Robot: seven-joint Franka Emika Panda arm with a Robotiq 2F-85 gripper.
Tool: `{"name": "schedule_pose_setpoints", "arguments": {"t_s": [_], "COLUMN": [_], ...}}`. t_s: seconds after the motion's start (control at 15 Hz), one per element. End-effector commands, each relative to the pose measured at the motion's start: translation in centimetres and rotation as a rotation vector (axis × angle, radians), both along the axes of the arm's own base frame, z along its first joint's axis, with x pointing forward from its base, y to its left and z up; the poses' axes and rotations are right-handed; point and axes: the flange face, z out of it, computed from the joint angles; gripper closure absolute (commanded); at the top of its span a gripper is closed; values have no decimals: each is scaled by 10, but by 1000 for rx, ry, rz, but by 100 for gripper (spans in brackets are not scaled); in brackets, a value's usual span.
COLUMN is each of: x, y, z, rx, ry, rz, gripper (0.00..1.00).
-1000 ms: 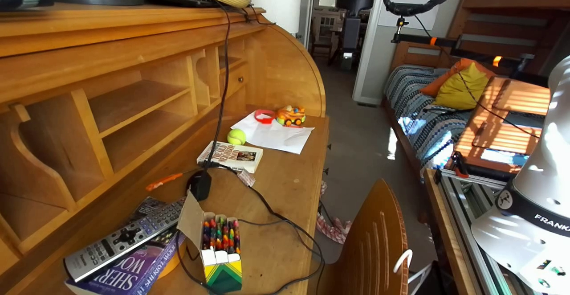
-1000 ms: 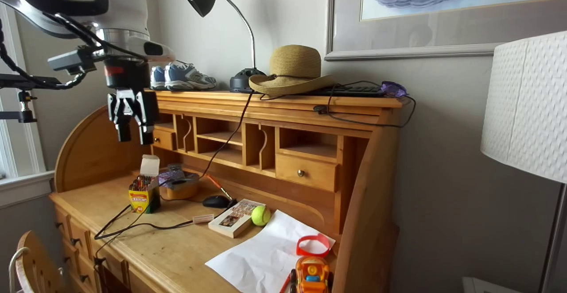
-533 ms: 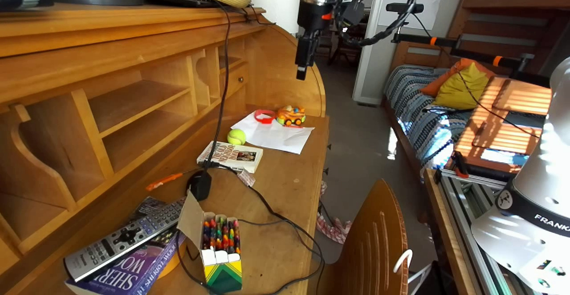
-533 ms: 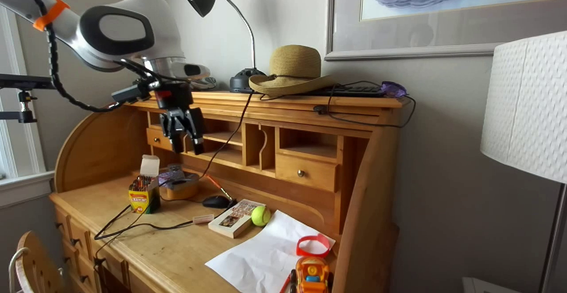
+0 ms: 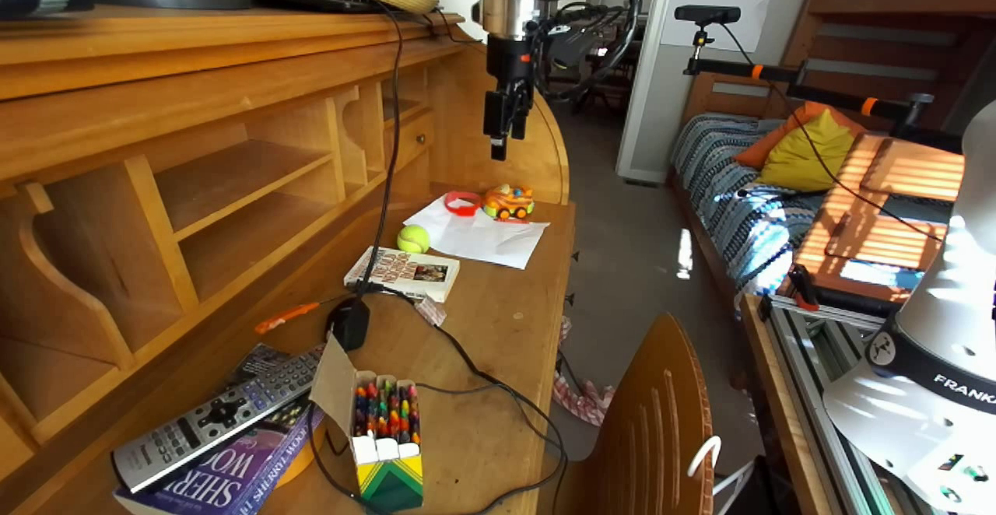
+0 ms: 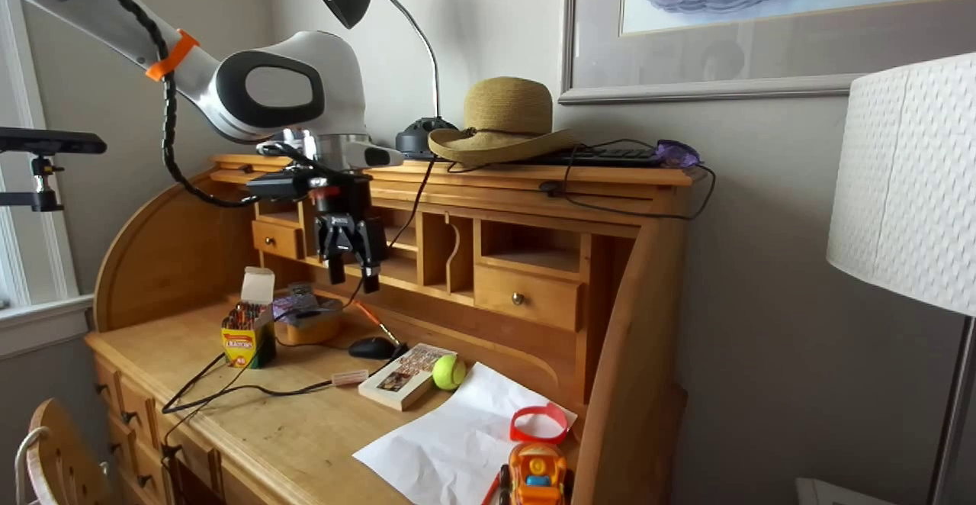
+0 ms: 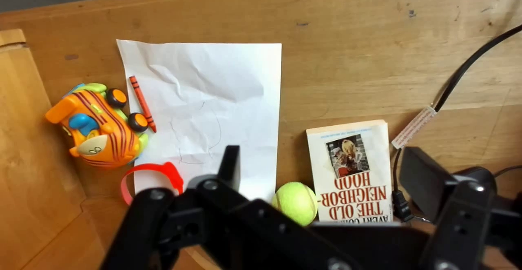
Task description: Put the green ball in the right top compartment
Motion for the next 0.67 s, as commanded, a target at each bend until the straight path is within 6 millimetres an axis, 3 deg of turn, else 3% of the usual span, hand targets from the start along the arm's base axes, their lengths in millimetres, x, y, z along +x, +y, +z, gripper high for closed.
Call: {"name": "schedule_pose_setpoints", "arguments": {"t_s": [0.0,0.2,0.6], "x": [9,41,60], "y": [2,0,-18], "z": [-5,-33,-90], "rx": [-42,-49,-60], "ry": [0,2,-22], "rz": [29,136,227], "gripper": [0,0,0]}}
